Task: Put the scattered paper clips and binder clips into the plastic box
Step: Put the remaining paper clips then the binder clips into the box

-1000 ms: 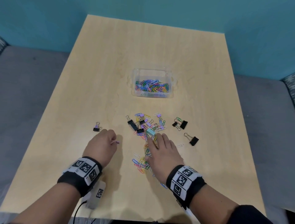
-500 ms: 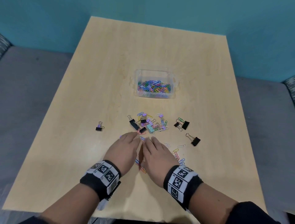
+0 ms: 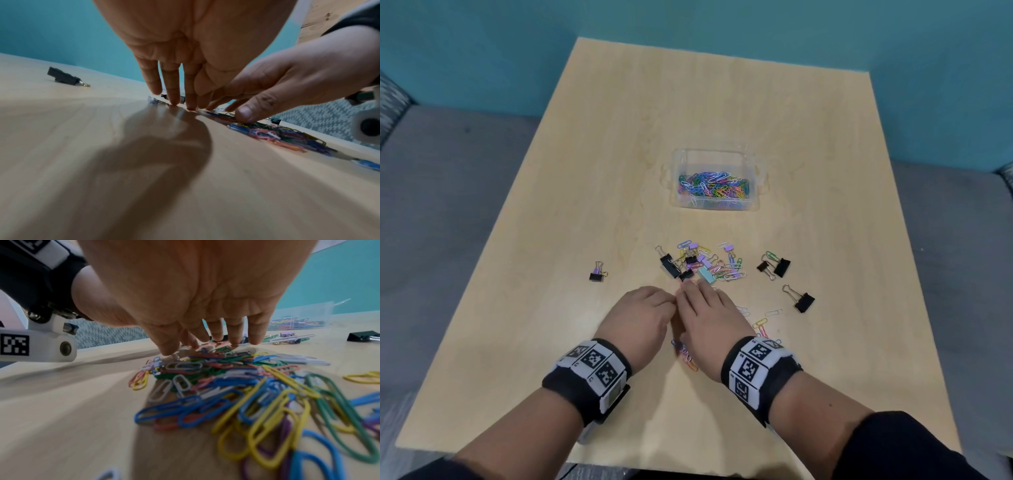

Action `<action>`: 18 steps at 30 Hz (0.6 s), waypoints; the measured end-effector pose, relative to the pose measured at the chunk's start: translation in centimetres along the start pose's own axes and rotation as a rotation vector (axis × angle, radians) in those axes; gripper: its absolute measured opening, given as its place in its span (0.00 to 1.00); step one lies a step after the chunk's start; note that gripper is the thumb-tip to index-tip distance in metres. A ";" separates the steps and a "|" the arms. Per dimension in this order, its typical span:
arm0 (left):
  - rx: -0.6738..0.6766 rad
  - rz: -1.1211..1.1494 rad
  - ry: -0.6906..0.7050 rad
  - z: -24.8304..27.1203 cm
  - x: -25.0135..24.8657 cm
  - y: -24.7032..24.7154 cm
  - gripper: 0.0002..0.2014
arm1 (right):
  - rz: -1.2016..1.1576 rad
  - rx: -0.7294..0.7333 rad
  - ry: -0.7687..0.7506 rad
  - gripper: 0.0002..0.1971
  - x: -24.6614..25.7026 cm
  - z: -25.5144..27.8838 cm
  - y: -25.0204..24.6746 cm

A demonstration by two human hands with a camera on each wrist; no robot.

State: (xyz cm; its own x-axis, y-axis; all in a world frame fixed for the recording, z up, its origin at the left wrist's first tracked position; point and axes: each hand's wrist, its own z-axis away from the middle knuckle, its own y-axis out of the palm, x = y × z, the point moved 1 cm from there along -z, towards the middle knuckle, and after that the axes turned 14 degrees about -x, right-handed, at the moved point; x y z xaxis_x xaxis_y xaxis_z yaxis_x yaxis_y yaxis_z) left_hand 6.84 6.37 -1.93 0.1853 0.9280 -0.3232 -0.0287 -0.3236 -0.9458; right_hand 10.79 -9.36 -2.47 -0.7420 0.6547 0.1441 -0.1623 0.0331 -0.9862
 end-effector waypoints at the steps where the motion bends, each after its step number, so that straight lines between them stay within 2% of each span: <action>1: -0.028 0.027 0.005 0.2 -0.1 -0.2 0.21 | -0.005 0.008 -0.004 0.37 0.1 -0.1 0.0; 5: -0.207 0.134 -0.119 1.0 0.1 -0.9 0.12 | 0.030 0.071 -0.039 0.35 0.5 0.3 0.1; 8: -0.252 0.130 -0.150 1.0 0.3 -1.1 0.15 | 0.039 0.077 -0.070 0.34 0.5 1.6 0.2; 12: -0.188 0.066 -0.057 0.0 -0.7 -0.8 0.23 | 0.048 0.076 -0.112 0.35 -0.2 3.5 0.5; 16: -0.097 0.046 0.015 -1.2 -2.0 -0.4 0.25 | -0.013 0.036 -0.154 0.30 -1.0 5.2 -0.6; 18: -0.068 0.016 0.045 -1.9 -2.5 0.1 0.24 | -0.044 -0.009 -0.109 0.28 -1.9 5.4 -1.3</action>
State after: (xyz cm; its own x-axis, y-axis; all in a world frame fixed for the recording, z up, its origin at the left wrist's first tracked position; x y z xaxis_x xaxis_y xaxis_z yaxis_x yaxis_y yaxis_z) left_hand 8.24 3.68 -1.15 0.2297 0.9139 -0.3346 0.0342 -0.3512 -0.9357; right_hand 8.91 -14.68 -0.98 -0.8009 0.5663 0.1946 -0.1907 0.0668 -0.9794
